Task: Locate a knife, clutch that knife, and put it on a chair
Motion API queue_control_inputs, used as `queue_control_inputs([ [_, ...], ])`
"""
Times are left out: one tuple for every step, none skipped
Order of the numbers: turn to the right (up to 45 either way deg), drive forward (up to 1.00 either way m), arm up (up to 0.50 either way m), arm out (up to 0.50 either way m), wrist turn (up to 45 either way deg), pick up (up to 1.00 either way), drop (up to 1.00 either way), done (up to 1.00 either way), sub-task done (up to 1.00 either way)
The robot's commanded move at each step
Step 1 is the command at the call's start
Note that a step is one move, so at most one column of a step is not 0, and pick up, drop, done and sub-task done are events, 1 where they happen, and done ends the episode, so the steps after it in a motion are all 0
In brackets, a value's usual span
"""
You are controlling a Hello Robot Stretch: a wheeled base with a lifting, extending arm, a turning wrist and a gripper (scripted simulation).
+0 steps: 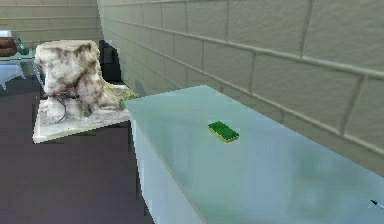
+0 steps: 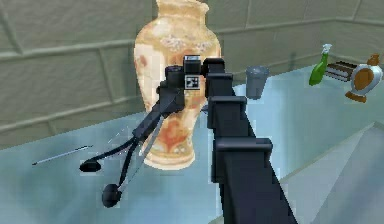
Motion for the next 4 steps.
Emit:
queue_control_inputs([
  [0.0,0.00,0.00,0.00,45.0,0.00,0.00,0.00,0.00],
  [0.0,0.00,0.00,0.00,30.0,0.00,0.00,0.00,0.00],
  [0.0,0.00,0.00,0.06,0.0,0.00,0.00,0.00,0.00],
  [0.0,0.00,0.00,0.00,0.0,1.00,0.00,0.00,0.00],
])
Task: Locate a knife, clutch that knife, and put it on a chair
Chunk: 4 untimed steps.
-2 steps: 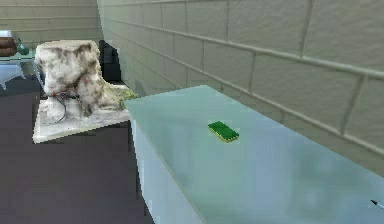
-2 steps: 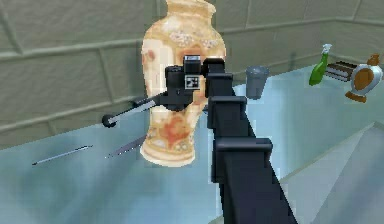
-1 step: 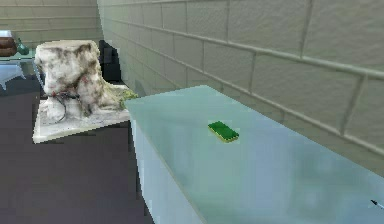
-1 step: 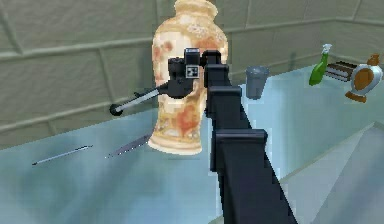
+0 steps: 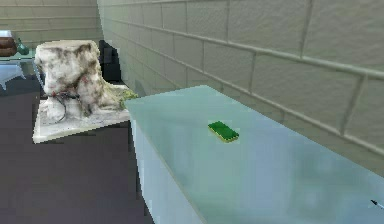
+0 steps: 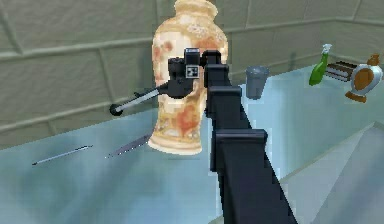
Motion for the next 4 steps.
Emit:
queue_control_inputs([
  [0.0,0.00,0.00,0.00,-6.0,0.00,0.00,0.00,0.00],
  [0.0,0.00,-0.16,0.00,0.0,0.00,0.00,0.00,0.00],
  [0.0,0.00,0.00,0.00,0.0,1.00,0.00,0.00,0.00],
  [0.0,0.00,0.10,0.00,0.0,0.00,0.00,0.00,0.00],
])
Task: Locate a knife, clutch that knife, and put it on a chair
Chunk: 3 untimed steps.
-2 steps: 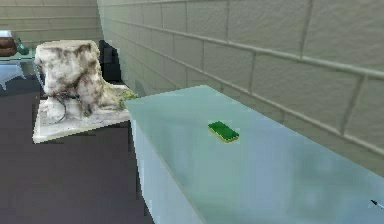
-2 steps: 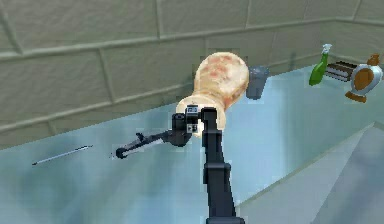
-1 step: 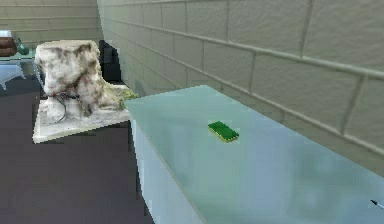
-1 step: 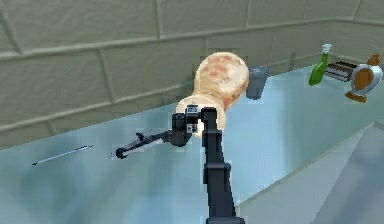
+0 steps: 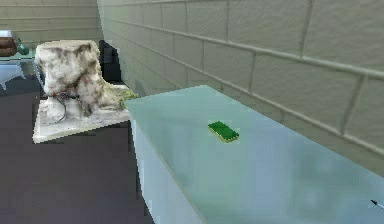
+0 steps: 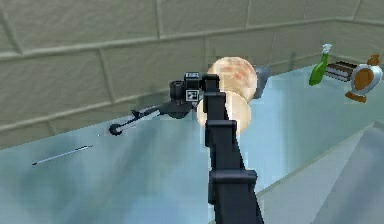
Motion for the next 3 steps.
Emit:
queue_control_inputs([
  [0.0,0.00,0.06,0.00,0.0,0.00,0.00,0.00,0.00],
  [0.0,0.00,0.00,0.00,-45.0,0.00,0.00,0.00,0.00],
  [0.0,0.00,0.00,0.00,-18.0,0.00,0.00,0.00,0.00],
])
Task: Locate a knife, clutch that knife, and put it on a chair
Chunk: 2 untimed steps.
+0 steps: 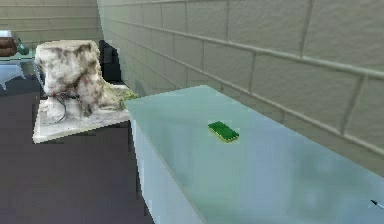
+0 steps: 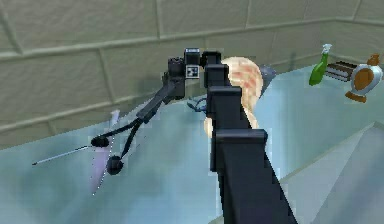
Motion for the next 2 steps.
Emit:
queue_control_inputs([
  [0.0,0.00,0.00,-0.36,0.0,0.00,0.00,0.00,0.00],
  [-45.0,0.00,0.00,0.00,0.0,0.00,0.00,0.00,0.00],
])
